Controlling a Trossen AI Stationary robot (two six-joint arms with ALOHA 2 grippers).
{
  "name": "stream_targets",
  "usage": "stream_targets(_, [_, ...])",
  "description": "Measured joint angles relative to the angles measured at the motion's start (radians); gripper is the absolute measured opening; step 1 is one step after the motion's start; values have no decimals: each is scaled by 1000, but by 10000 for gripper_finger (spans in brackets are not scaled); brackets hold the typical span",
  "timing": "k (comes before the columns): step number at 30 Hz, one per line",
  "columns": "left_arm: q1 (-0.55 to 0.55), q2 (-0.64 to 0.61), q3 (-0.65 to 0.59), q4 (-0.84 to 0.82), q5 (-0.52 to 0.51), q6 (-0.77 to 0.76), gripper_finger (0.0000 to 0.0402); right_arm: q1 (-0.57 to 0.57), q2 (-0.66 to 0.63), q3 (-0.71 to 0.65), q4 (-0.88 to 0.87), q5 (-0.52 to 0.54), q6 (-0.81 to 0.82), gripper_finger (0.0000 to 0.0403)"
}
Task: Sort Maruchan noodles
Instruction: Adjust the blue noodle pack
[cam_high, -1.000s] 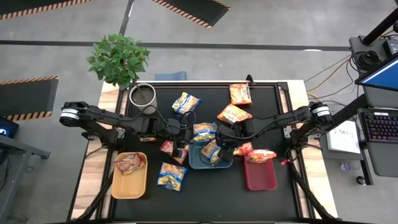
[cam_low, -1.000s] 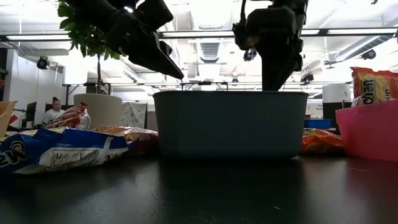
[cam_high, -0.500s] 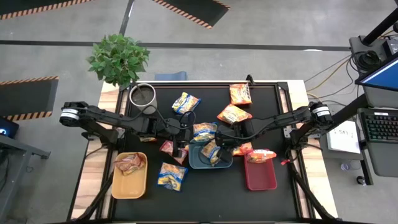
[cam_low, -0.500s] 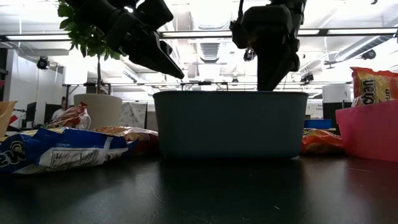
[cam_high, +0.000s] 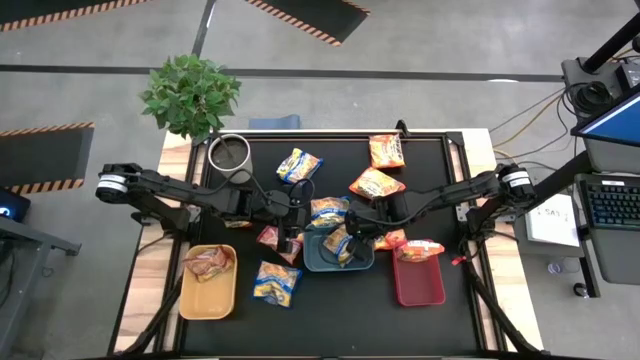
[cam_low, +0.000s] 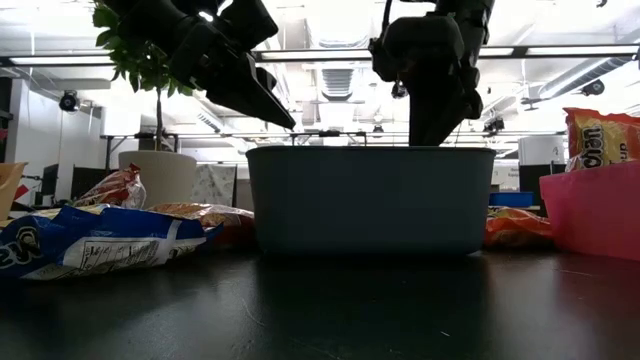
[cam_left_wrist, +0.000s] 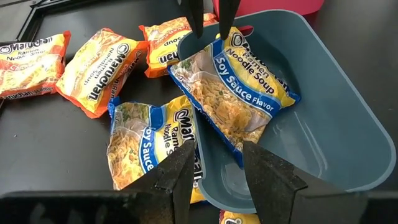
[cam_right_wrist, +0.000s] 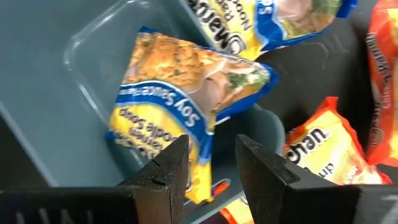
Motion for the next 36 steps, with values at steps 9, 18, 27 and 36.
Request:
stream_targets(9, [0,0,-5,8,0,0,120,0,0,-42,80,28,3,121])
stream_targets(18, [0,0,-12,19,0,-1,120,0,0,-105,212,27,21,121])
stream_targets(27, [0,0,-13,33,0,-1,120,0,0,-161,287,19,27,99])
stream_targets(36, [0,0,-13,32,0,-2,120,-2,0,-147,272,-5,16,11])
